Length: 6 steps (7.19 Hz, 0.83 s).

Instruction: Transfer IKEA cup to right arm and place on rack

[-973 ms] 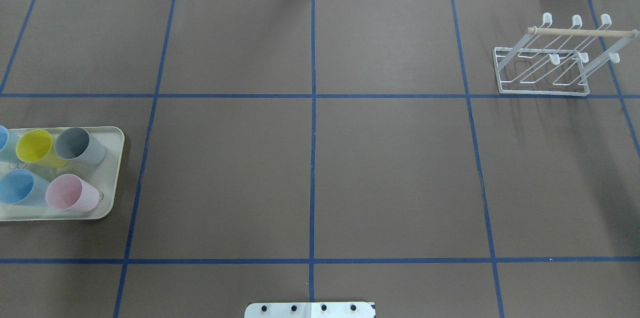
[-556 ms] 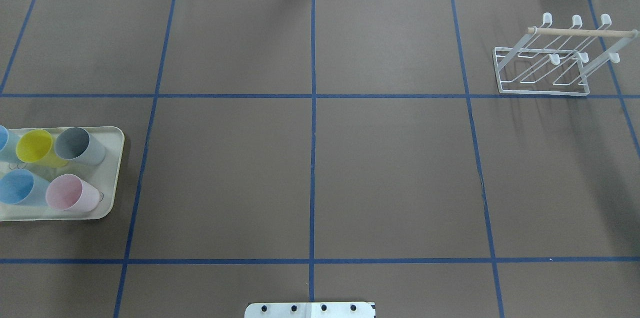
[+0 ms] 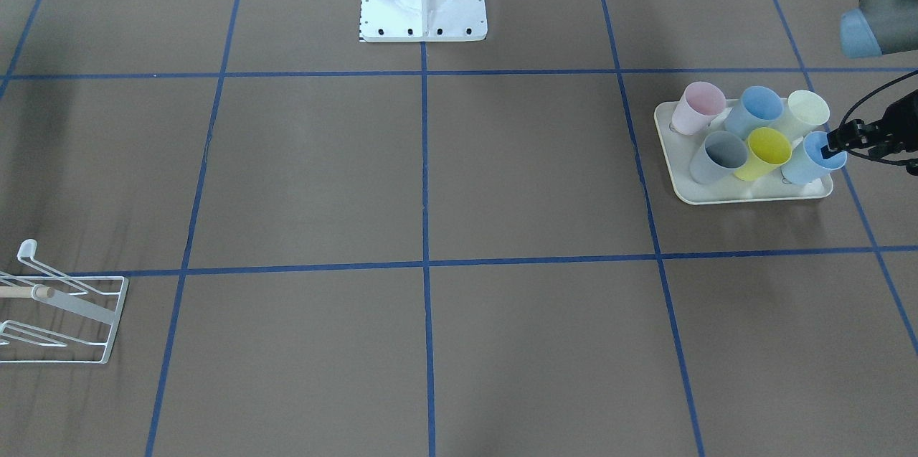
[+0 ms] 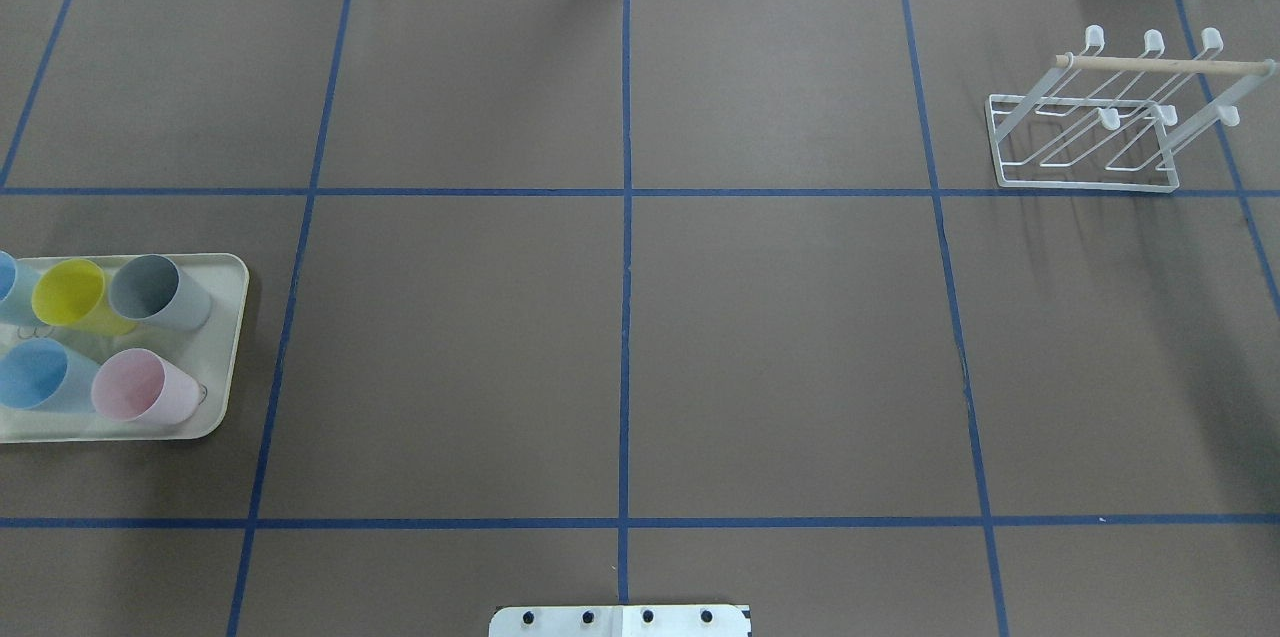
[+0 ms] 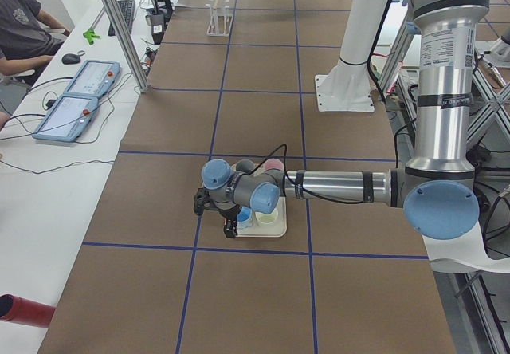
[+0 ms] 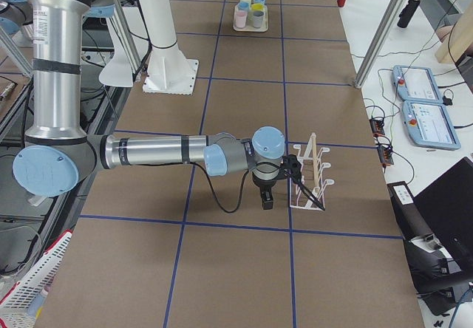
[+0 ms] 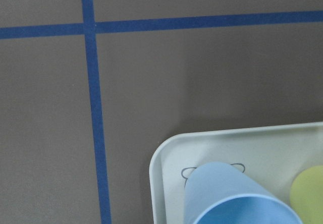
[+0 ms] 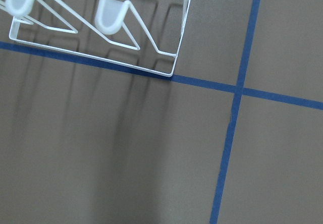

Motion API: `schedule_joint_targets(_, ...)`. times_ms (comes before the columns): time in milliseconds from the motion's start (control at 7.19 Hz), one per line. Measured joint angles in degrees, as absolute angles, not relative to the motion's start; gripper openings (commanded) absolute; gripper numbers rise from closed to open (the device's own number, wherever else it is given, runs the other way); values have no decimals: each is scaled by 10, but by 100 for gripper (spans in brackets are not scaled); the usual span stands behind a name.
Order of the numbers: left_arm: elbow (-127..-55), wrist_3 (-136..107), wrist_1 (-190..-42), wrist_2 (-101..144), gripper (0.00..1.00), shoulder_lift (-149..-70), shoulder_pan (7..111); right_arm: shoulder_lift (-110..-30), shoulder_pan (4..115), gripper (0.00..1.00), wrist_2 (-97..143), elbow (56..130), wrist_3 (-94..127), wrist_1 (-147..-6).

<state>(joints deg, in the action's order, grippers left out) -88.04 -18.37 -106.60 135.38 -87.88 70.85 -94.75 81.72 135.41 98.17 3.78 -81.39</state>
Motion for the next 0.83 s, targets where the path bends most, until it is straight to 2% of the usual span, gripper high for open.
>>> schedule_joint_targets(417, -880, -183, -1066, 1354, 23, -877, 706, -947, 812, 100, 1354, 982, 39, -814)
schedule_joint_targets(556, -880, -184, -1066, 1354, 5, -877, 706, -947, 812, 100, 1354, 982, 39, -814)
schedule_joint_targets(695, -881, -184, -1066, 1354, 0, -876, 706, -947, 811, 100, 1354, 983, 39, -814)
schedule_joint_targets(834, -882, -184, -1067, 1355, 0, -876, 706, -947, 810, 100, 1354, 983, 39, -814)
